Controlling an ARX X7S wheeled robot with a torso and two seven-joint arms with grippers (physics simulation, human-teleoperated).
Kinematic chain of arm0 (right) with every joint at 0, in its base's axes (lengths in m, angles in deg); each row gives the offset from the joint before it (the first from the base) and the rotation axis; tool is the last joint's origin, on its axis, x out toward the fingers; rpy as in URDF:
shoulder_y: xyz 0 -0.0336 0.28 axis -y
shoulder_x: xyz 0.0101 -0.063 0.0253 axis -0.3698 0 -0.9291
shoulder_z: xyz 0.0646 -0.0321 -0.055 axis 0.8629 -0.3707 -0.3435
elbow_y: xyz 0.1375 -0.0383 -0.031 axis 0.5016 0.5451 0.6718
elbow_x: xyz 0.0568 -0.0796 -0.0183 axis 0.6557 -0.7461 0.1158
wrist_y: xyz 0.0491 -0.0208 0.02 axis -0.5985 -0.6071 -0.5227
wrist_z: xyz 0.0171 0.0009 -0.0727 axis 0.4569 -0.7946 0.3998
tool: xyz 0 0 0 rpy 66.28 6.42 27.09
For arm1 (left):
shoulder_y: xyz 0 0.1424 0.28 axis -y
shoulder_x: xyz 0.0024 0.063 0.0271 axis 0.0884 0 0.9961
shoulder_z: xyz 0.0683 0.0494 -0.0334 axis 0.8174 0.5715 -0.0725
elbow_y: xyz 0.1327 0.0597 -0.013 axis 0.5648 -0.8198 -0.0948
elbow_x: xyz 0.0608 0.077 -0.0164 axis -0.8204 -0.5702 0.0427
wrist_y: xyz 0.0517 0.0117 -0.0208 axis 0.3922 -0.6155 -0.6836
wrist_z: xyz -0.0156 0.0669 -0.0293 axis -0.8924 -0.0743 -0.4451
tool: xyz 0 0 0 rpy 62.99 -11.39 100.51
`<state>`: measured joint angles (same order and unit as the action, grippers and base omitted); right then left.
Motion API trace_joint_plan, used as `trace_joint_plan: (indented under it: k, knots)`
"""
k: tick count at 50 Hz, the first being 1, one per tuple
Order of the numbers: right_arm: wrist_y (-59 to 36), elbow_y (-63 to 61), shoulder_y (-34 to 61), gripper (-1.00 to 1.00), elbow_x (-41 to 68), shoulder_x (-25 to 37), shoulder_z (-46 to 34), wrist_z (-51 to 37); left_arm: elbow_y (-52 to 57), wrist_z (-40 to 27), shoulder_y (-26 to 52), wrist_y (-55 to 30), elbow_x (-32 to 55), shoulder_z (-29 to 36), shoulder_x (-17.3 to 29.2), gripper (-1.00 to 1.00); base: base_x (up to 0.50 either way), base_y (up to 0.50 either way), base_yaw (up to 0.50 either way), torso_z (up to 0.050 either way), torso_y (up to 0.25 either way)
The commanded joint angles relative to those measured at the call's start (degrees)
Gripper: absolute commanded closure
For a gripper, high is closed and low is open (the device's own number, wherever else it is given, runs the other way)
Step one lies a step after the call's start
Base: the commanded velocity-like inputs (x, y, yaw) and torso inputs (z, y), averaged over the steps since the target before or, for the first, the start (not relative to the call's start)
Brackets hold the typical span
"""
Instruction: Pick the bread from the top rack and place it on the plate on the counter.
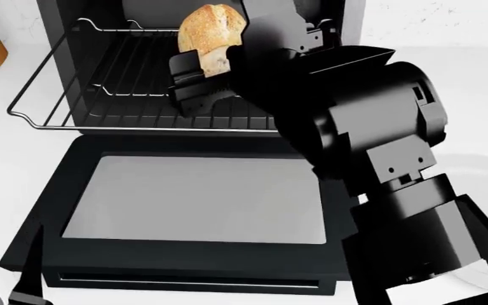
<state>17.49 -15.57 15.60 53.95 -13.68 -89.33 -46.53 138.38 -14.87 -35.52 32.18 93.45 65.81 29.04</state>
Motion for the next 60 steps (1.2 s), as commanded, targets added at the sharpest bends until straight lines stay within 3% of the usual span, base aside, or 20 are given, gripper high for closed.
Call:
trace_joint_plan:
  k: [1,10,11,24,41,51,60]
  knots:
    - [2.0,3.5,0.7,-1.0,-0.5,-1.4,-1.2,1.9,-0.3,0.4,-0.5,0.2,-0.5,0.2,-0.1,-1.0,0.0,0.0,0.0,0.0,0.0]
    - [3.3,5.6,0.5,-1.0,-0.7,-2.1,-1.6,2.8,-0.2,0.2,-0.5,0.1,-0.5,0.1,-0.1,-1.0,0.0,0.0,0.0,0.0,0.0]
    - [3.2,4.9,0.2,1.0,-0.6,-1.9,-1.5,2.6,-0.1,0.2,-0.5,0.0,-0.5,0.1,-0.1,-1.0,0.0,0.0,0.0,0.0,0.0]
    - [0.4,-5.0,-2.9,1.0,3.3,0.6,1.2,-1.1,-0.4,0.3,-1.3,0.8,-0.9,0.2,0.0,-1.0,0.0,0.0,0.0,0.0,0.0]
    - [-7.6,-38.5,-14.8,1.0,15.1,10.0,10.3,-15.9,-0.8,0.4,-1.8,0.8,-1.1,0.3,-0.2,-1.0,0.0,0.0,0.0,0.0,0.0]
    - [-14.2,-62.4,-22.0,1.0,29.4,17.4,21.0,-31.8,-1.3,0.8,-2.7,1.8,-2.0,0.5,-0.1,-1.0,0.0,0.0,0.0,0.0,0.0]
    - [-16.1,-71.4,-24.1,1.0,43.4,22.7,29.1,-44.3,-1.6,1.1,-2.4,1.2,-1.8,0.5,-0.8,-1.0,0.0,0.0,0.0,0.0,0.0]
